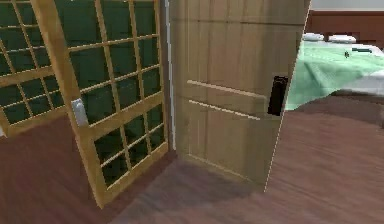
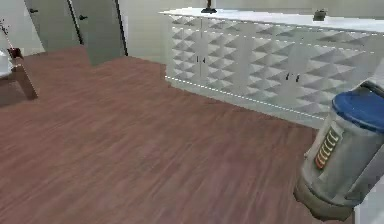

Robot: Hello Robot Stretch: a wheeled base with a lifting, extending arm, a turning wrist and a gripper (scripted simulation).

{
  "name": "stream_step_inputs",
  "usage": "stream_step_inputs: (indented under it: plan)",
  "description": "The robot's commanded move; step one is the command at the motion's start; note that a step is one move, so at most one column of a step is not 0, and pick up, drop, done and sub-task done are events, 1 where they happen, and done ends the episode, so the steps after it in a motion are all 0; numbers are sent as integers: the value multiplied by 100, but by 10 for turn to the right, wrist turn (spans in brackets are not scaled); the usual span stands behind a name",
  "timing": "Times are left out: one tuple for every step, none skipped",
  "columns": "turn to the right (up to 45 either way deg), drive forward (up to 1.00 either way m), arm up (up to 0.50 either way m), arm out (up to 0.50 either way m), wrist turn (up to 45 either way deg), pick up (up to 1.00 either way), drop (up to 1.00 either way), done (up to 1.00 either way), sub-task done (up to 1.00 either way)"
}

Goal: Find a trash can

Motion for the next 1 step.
stream_step_inputs:
  plan:
    - [450,0,0,0,0,0,0,0,0]
